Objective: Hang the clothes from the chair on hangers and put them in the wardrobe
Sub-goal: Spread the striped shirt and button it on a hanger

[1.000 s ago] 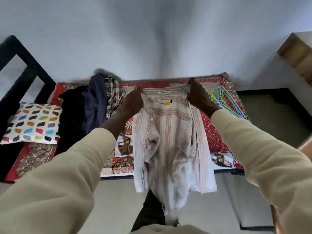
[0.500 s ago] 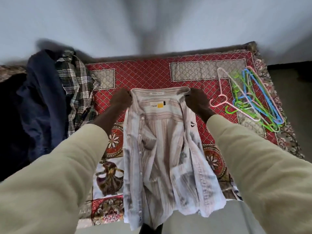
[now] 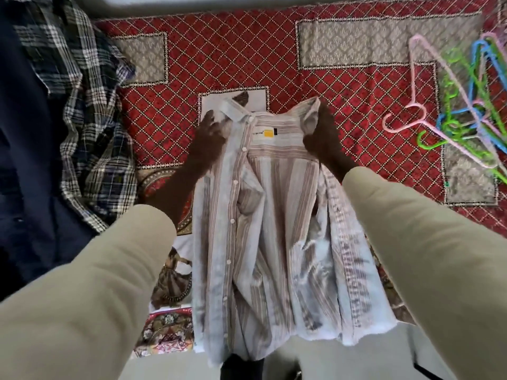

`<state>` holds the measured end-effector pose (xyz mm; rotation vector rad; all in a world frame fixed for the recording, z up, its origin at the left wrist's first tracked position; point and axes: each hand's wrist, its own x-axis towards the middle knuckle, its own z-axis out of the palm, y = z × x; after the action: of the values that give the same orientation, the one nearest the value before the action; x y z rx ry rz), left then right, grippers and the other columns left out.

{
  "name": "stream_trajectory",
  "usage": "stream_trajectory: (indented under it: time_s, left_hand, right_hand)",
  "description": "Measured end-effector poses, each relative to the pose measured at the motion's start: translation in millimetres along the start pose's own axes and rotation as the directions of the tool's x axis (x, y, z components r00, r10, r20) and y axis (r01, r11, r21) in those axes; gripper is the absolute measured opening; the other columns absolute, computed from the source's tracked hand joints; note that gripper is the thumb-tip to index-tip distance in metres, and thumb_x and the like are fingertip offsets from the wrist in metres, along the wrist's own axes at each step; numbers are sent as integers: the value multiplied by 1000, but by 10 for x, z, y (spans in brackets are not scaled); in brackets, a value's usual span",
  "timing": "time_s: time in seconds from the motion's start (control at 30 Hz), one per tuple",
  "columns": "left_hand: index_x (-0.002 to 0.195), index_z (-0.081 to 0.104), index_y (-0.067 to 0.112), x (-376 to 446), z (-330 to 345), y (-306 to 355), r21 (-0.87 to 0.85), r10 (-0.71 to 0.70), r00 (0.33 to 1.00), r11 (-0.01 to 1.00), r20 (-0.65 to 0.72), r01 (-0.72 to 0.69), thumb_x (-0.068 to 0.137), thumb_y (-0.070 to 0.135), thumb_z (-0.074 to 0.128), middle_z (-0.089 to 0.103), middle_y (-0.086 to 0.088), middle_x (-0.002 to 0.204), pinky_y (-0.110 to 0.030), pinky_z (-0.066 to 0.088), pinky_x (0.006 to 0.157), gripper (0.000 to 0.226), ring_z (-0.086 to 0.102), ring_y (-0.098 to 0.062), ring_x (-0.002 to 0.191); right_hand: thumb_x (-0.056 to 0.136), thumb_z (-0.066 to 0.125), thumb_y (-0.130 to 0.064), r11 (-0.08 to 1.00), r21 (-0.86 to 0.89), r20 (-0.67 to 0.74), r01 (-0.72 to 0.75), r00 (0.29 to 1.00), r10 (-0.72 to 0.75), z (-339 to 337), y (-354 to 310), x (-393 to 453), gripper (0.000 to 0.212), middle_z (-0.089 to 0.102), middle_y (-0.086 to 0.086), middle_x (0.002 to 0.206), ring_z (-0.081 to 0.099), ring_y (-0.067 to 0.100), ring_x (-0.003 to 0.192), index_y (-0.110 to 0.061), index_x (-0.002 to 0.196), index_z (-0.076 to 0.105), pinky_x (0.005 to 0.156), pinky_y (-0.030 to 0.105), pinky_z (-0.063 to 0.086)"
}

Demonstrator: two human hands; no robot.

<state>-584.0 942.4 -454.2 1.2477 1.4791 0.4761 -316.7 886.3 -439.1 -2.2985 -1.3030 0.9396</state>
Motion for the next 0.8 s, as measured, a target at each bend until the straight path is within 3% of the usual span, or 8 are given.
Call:
stream_trajectory:
  time_s: [0.1,0.2,0.3,0.4,0.53,0.63,0.67,0.8]
  left_hand:
    - [115,58,4,-485,72,-364,98,124,959,990,-253,-102,82,8,61,62,-7,94,-24,46,69,33,57,-18,80]
    - [90,57,11,-1106,146,-813,190,82,931,982,-356,-14,85,15,62,60,-12,87,-36,43,75,8,57,-28,83]
    - [81,55,10,-1812,221,-1201,253,-32,930,958,-366,132,89,36,62,59,-11,80,-33,37,68,29,58,-31,82]
    - [92,59,6,-2479,277,-1581,354,-193,943,891,-270,284,81,57,69,63,-11,88,-33,43,73,53,61,-30,88]
    - [118,60,2,-3103,348,-1834,450,-287,918,805,-273,386,86,35,71,63,-19,119,-40,45,93,48,58,-34,114]
    - [117,59,-3,-3431,519,-1643,370,-225,917,863,-330,345,96,18,56,63,-23,118,-40,43,92,30,58,-38,112]
    - [108,60,-4,-3463,571,-1539,339,-181,930,895,-319,290,96,17,56,66,-22,107,-40,45,86,25,61,-37,101]
    - [103,65,-3,-3802,793,-1067,-241,-177,941,938,289,250,94,6,56,73,-7,86,-33,58,77,16,70,-22,81]
  right_hand:
    - [76,49,6,957,-218,-89,191,973,-214,279,156,-470,72,34,25,151,27,40,142,3,146,35,118,44,26]
    - [72,42,-4,823,-397,14,407,899,-438,585,178,-1122,39,62,23,104,56,39,99,4,103,65,86,44,48]
    - [71,50,-5,780,-283,229,558,829,-510,931,252,-1862,25,64,21,82,62,37,75,3,91,64,62,39,50]
    - [83,55,-1,892,-238,470,385,849,-241,1154,394,-2384,39,65,22,111,62,39,102,3,122,57,81,40,52]
    - [87,58,-7,942,-178,403,284,894,-193,1259,602,-2839,51,48,24,136,41,40,129,6,135,44,107,37,31]
    - [95,56,-25,982,-5,260,191,948,-184,1233,537,-3168,15,61,17,101,56,31,100,-11,92,62,87,39,44]
    - [98,54,-33,989,51,303,141,941,-150,1198,477,-3212,27,58,13,87,57,26,86,-20,74,55,80,37,45]
    - [89,68,-41,815,453,569,-361,821,47,943,528,-3413,31,66,6,74,63,22,68,-13,76,63,66,33,49]
